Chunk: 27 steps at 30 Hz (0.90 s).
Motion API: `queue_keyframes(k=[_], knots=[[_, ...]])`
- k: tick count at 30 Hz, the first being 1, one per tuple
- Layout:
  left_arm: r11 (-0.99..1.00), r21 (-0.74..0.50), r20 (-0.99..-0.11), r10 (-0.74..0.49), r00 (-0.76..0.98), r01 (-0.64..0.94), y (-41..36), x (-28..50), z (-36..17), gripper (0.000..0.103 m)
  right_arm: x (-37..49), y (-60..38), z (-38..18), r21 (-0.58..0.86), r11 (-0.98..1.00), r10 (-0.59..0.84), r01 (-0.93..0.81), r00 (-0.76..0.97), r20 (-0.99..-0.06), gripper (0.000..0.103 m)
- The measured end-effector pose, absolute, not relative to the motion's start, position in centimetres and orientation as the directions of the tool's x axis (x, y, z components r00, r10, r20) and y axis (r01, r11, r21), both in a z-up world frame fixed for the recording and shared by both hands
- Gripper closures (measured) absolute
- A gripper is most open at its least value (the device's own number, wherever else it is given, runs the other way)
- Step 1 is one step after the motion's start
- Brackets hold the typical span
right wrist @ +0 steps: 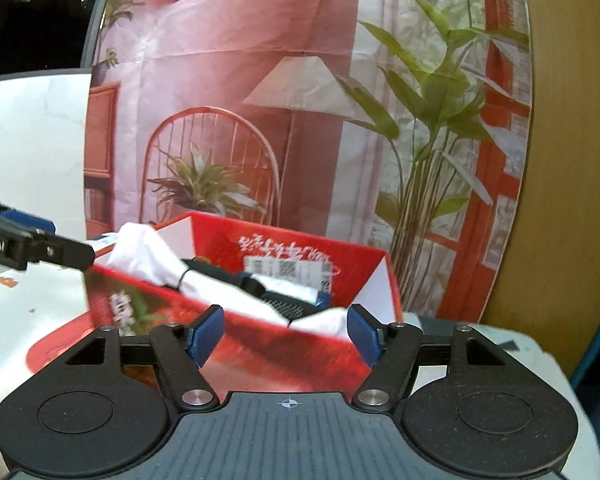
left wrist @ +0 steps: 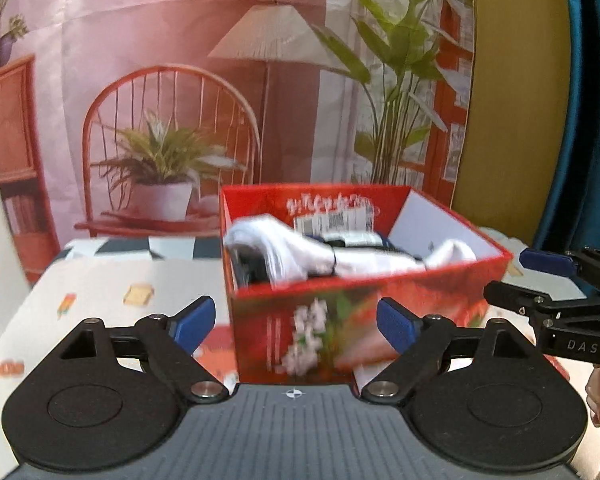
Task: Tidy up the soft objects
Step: 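Move both grippers down to the clear plastic bag beside the box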
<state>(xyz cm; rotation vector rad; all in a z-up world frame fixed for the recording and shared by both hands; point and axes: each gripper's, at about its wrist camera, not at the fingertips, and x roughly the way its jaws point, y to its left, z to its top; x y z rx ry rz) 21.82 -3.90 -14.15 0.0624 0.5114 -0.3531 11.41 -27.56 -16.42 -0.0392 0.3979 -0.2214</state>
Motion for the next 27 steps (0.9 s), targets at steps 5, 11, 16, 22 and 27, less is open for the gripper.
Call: queue_keyframes(k=[5, 11, 16, 22, 27], knots=[[0.933, -0.03, -0.527, -0.319, 0.788, 0.358, -4.1, 20.7, -16.5, 0.015, 9.8, -26.5, -18.7, -0.07, 0.98, -0.2, 0.188, 0.887, -0.416, 0.038], [0.928, -0.016, -0.564, -0.316, 0.763, 0.372, -4.3, 20.5, -18.8, 0.016, 9.1, -26.1, -22.4, -0.068, 0.98, -0.195, 0.187, 0.837, -0.512, 0.037], [0.931, -0.024, -0.582, -0.309, 0.752, 0.364, -4.1, 20.3, -20.1, 0.016, 8.6, -25.9, -24.8, -0.076, 0.981, -0.189, 0.178, 0.792, -0.58, 0.025], [0.933, -0.023, -0.601, -0.299, 0.741, 0.358, -4.1, 20.1, -21.3, 0.016, 9.0, -25.7, -26.3, -0.083, 0.984, -0.172, 0.156, 0.749, -0.64, 0.019], [0.937, -0.028, -0.612, -0.291, 0.735, 0.348, -3.7, 20.0, -22.2, 0.016, 9.5, -25.1, -26.6, -0.122, 0.983, -0.182, 0.136, 0.73, -0.659, 0.009]])
